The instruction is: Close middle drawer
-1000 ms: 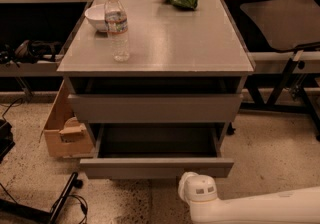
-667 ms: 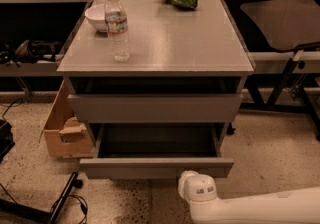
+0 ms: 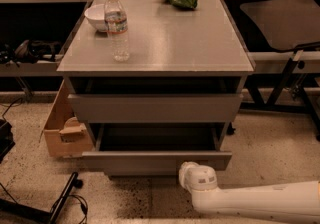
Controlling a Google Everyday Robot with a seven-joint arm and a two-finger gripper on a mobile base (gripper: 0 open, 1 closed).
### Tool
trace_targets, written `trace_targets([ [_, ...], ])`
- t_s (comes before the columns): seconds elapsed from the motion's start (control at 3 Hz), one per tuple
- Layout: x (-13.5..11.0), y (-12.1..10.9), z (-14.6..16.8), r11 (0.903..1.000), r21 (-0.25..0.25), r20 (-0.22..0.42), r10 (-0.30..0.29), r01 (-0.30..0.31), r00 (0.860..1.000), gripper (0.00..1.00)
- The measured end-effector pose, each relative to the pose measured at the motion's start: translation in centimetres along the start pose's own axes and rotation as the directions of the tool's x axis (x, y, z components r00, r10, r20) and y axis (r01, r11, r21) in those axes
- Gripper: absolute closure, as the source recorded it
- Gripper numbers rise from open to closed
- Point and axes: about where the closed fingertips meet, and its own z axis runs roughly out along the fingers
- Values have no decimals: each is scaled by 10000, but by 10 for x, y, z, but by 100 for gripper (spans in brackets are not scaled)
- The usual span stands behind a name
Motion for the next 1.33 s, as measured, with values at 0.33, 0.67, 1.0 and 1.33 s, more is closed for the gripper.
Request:
trace_targets([
  [0.33,-3,-26,17,9998,135,133,-135,133,9998,100],
  [0.67,-4,-53,31,9994,285,198,-213,207,9996,100],
  [1.0,-3,-61,34,9991,354,217,-233,225,9995,82],
  [1.33,-3,-61,34,9991,354,217,-233,225,9995,59],
])
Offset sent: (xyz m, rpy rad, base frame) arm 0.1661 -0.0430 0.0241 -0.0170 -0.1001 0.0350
